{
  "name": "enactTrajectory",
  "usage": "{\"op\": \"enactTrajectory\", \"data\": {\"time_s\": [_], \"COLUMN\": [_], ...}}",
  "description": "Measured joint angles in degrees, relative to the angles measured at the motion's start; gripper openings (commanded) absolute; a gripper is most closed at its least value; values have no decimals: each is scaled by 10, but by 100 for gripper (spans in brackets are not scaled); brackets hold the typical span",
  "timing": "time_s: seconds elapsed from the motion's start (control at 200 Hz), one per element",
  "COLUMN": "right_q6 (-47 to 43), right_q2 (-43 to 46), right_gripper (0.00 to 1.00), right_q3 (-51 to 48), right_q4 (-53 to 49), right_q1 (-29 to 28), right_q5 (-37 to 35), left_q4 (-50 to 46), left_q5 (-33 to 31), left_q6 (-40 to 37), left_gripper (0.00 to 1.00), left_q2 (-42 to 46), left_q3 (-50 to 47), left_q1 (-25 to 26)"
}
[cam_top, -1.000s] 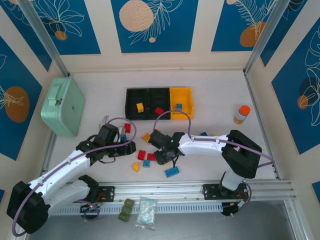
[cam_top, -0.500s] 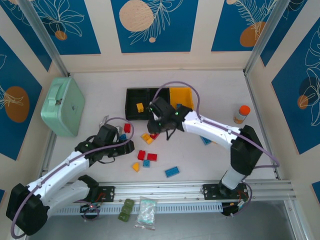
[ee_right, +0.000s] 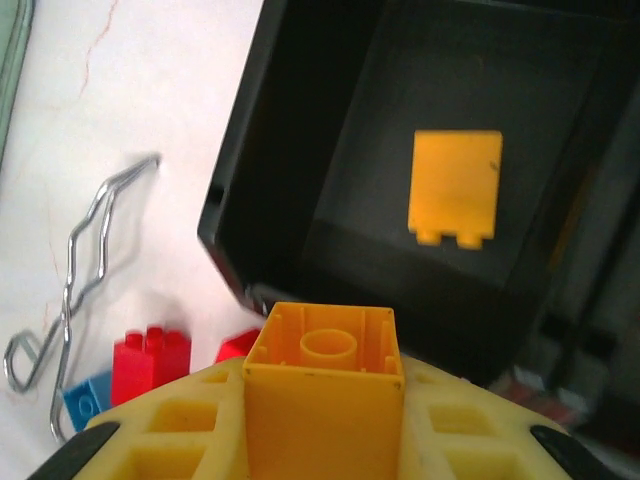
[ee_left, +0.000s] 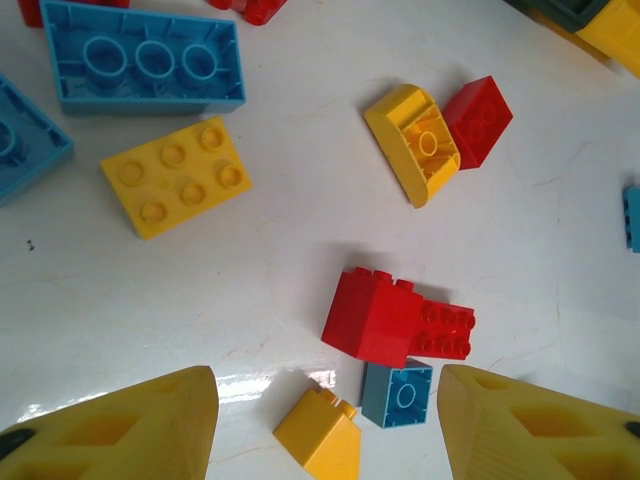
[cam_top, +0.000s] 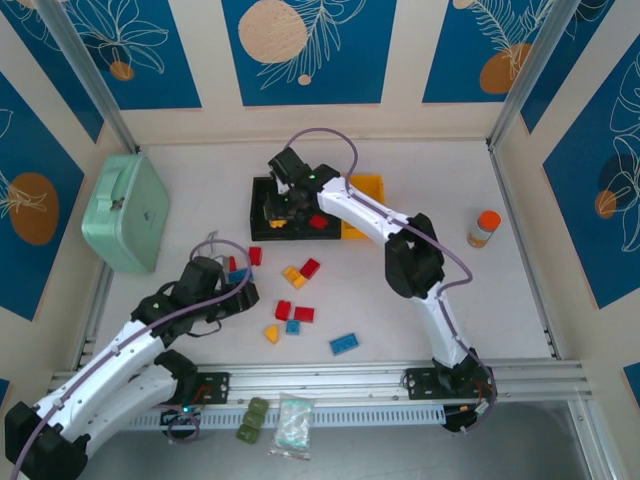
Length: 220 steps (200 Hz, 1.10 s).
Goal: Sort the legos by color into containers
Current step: Place the lego in the container.
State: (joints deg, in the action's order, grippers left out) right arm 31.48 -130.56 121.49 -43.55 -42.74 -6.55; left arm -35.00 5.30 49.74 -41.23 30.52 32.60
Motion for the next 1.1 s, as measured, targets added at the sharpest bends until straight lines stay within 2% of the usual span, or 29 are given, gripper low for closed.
{"op": "enactTrajectory", "data": {"time_s": [0.225,0.3,0.48,0.725,0.8,0.87,1.1], "right_q6": [17,22,34,31,24,16,2], "right_q2": [-113,-138,-161,-155,-130,-78,177], "right_gripper": [30,34,47,49,49,49,50], "right_q3": [162,200,228,246,213,143,-131], "right_q4": [-52,-68,-89,-106,-103,-93,-14], "right_q1": [9,11,15,16,15,13,-3], "right_q5": [14,17,21,20,16,12,2], "left_q4": [-16,-17,-24,-24,-24,-23,16], "left_q5": [-5,-7,-10,-14,-15,-16,9], "left_q6": [11,12,15,15,15,14,-2], "left_gripper": [60,60,60,60,60,60,61], "left_q2": [16,21,25,13,4,-4,-39], "left_q3": [-2,-5,-12,-12,-12,-12,-12], "left_q1": [0,0,0,0,0,0,0]}}
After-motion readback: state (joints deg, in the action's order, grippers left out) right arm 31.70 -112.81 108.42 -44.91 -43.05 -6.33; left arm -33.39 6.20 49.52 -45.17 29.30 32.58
